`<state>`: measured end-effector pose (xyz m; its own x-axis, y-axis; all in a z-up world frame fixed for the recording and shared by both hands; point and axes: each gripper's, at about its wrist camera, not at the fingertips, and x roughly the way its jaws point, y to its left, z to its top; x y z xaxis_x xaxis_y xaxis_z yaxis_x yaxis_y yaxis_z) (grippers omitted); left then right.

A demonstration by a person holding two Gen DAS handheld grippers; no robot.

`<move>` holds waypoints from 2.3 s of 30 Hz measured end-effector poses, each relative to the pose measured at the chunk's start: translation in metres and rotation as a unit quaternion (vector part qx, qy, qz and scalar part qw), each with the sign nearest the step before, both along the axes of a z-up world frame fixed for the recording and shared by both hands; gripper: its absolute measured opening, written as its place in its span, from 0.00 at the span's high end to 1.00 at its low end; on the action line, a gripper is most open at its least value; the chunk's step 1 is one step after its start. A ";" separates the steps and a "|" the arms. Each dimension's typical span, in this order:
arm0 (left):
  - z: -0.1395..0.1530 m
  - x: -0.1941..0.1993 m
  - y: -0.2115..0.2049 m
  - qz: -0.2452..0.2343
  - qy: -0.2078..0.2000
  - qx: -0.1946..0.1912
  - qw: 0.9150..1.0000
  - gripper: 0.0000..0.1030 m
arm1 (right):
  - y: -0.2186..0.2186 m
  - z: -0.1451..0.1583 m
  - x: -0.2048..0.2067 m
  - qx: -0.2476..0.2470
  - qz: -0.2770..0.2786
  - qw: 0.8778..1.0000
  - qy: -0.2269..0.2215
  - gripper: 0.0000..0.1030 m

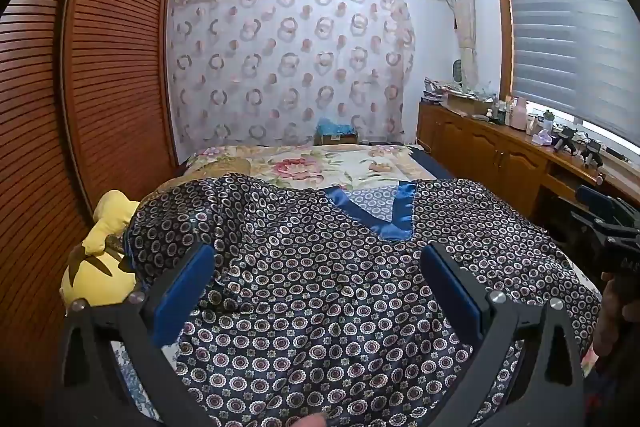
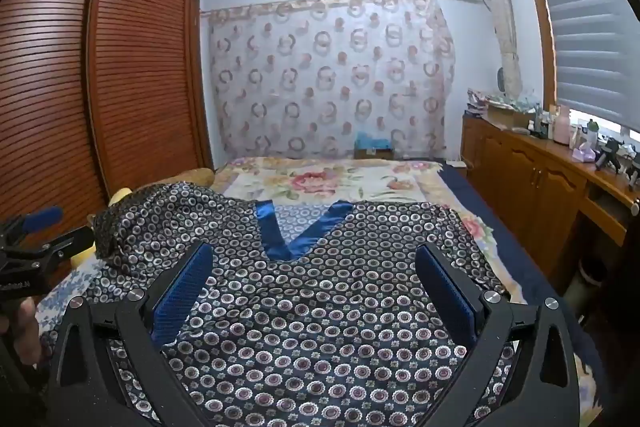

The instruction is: Fold small clothes

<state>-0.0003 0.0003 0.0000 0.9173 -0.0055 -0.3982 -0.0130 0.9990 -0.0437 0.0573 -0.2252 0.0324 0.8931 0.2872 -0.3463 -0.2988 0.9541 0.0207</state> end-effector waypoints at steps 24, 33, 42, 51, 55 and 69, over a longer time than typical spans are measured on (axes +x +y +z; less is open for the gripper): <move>0.004 -0.001 0.002 0.005 -0.004 0.007 1.000 0.00 | 0.001 0.000 -0.001 0.003 -0.002 1.000 0.004 0.00; 0.003 -0.002 0.002 0.005 -0.006 0.007 1.000 0.00 | 0.002 0.000 -0.001 0.004 -0.001 1.000 0.004 0.00; 0.003 -0.003 0.003 0.008 -0.004 0.006 1.000 0.00 | 0.003 -0.001 0.000 0.004 -0.001 1.000 0.004 0.00; 0.003 -0.003 0.003 0.007 -0.004 0.006 1.000 0.00 | 0.002 0.000 0.000 0.004 -0.002 1.000 0.004 0.00; 0.003 -0.003 0.003 0.007 -0.005 0.006 1.000 0.00 | 0.007 0.001 -0.003 0.004 -0.001 1.000 0.004 0.00; 0.008 -0.002 0.006 0.008 -0.009 0.006 1.000 0.00 | 0.006 0.002 -0.003 0.004 -0.001 1.000 0.003 0.00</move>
<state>-0.0028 0.0062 0.0078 0.9240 0.0140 -0.3822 -0.0288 0.9990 -0.0331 0.0542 -0.2191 0.0341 0.8919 0.2873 -0.3494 -0.2960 0.9547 0.0293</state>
